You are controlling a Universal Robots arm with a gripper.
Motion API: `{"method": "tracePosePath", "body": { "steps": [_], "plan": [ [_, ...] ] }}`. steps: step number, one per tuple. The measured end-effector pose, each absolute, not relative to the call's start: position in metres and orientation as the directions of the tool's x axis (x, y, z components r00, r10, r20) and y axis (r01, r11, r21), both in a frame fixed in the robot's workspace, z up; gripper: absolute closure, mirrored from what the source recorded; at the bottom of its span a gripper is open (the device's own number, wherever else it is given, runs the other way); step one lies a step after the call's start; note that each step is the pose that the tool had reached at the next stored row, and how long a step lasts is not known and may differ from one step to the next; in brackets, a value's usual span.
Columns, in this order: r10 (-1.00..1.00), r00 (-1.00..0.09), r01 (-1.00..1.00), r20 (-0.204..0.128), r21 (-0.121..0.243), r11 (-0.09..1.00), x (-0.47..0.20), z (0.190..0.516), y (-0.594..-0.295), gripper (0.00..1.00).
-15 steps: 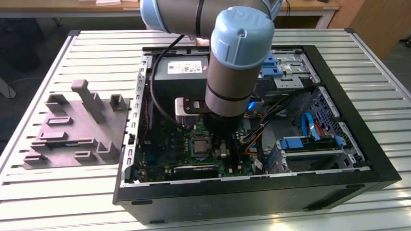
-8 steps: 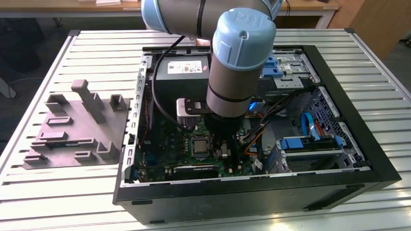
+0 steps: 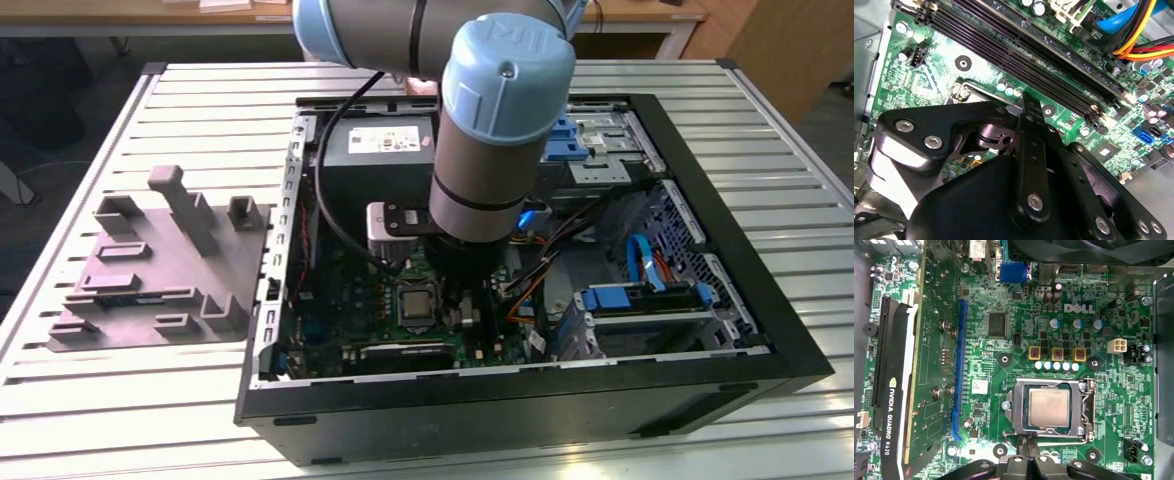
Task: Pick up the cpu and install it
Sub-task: 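Install the first cpu locking lever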
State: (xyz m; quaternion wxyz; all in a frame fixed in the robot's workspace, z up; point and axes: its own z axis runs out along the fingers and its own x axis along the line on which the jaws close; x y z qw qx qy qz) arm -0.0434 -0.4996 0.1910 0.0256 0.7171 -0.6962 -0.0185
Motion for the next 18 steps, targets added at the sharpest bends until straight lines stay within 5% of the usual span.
{"method": "tracePosePath", "body": {
  "steps": [18],
  "plan": [
    [-1.000, 0.030, -0.998, 0.007, 0.063, -0.029, -0.043, 0.207, -0.500, 0.89]
  ]
}}
